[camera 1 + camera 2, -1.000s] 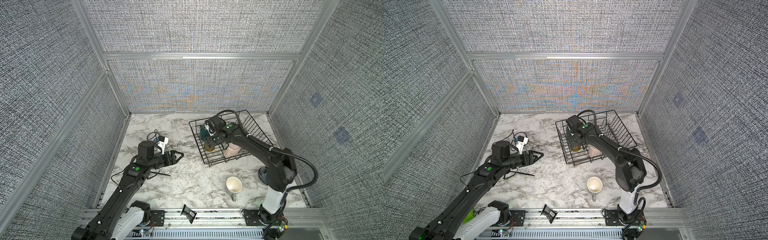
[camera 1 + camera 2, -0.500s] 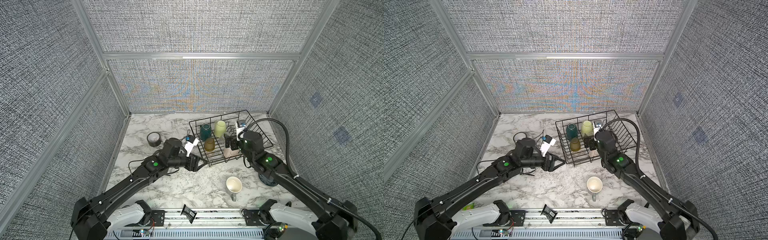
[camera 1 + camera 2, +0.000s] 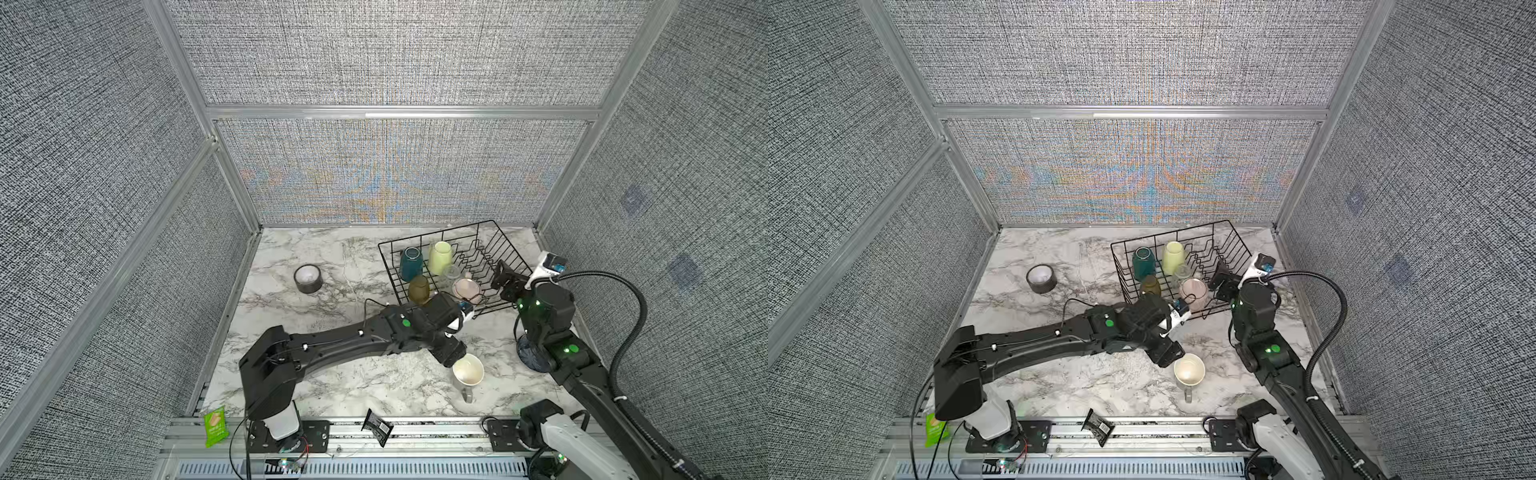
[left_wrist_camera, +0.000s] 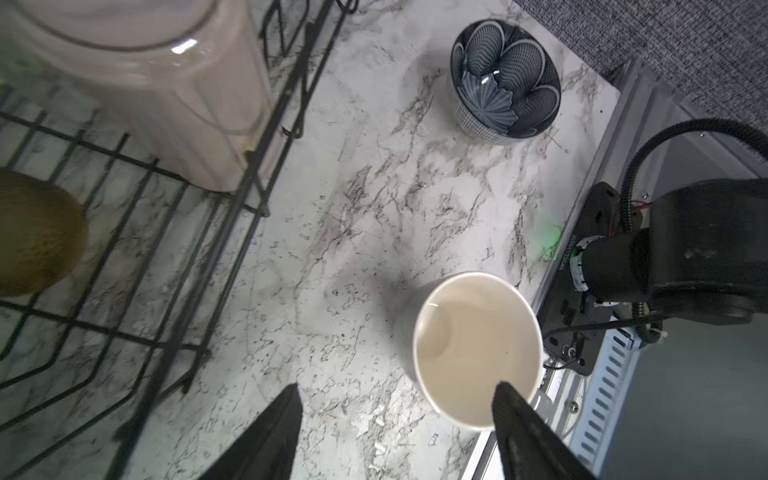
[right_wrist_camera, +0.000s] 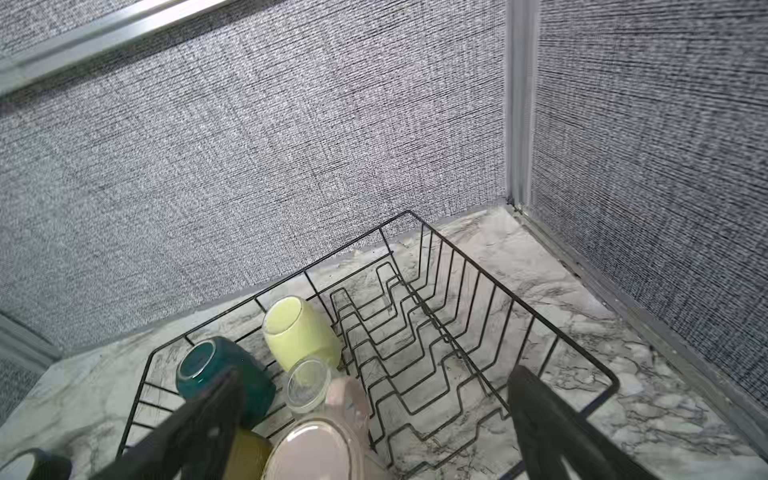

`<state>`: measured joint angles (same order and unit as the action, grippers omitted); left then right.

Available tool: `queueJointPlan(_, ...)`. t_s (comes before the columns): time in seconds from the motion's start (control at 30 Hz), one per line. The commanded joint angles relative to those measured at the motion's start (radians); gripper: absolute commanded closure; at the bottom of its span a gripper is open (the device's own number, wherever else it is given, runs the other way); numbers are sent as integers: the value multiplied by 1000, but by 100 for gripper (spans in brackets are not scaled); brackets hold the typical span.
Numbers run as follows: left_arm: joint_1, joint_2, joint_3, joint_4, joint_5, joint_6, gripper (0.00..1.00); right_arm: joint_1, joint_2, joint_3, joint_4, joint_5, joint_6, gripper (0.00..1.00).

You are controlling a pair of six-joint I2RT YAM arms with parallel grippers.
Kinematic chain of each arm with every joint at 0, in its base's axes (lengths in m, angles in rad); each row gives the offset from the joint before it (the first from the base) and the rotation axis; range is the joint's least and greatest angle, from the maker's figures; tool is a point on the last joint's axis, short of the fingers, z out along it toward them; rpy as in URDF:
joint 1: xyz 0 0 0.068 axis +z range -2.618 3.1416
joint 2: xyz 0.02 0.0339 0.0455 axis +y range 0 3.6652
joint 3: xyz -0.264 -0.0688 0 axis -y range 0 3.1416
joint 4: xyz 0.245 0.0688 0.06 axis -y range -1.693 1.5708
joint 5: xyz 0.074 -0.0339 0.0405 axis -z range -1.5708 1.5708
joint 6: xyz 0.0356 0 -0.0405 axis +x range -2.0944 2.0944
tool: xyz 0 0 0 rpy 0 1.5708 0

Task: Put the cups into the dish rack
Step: 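Reach the left gripper to the white mug while the right withdraws from the rack, then grasp the white mug with the left gripper and lift it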

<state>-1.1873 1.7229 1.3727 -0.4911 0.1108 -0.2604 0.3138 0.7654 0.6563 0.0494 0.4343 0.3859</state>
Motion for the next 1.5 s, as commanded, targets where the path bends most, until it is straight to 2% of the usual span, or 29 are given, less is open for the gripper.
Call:
queueJointPlan(0.0, -10, 60, 47, -106, -54, 33, 27, -20, -18, -22, 9, -28, 38, 1)
queueJointPlan(0.27, -22, 192, 133, -175, -39, 9, 25, -56, -11, -26, 1, -72, 60, 1)
queueJointPlan(0.4, -23, 258, 172, -206, -21, -1, 31, -66, -12, -30, 8, -87, 60, 1)
queueJointPlan(0.6, -23, 317, 204, -215, -19, -20, 49, -81, -16, -37, 2, -106, 75, 1)
queueJointPlan(0.7, -23, 304, 190, -199, -17, -21, 67, -87, -12, -47, 12, -104, 79, 1)
queueJointPlan(0.83, -23, 276, 168, -175, -1, -19, 82, -90, -20, -45, 10, -115, 81, 1)
queueJointPlan(0.93, -22, 268, 155, -164, 23, -13, 100, -93, -16, -47, 11, -125, 95, 1)
queueJointPlan(1.07, -22, 239, 149, -160, 51, -7, 100, -94, -16, -48, 10, -136, 90, 1)
queueJointPlan(1.23, -9, 198, 149, -195, 25, 0, 100, -97, -2, -43, -2, -169, 109, 1)
queueJointPlan(1.37, 34, 113, 67, -123, 84, 2, 100, -99, 14, -44, -8, -191, 115, 1)
queueJointPlan(1.47, 96, 45, 17, -79, 182, -16, 100, -99, 20, -8, -63, -229, 121, 1)
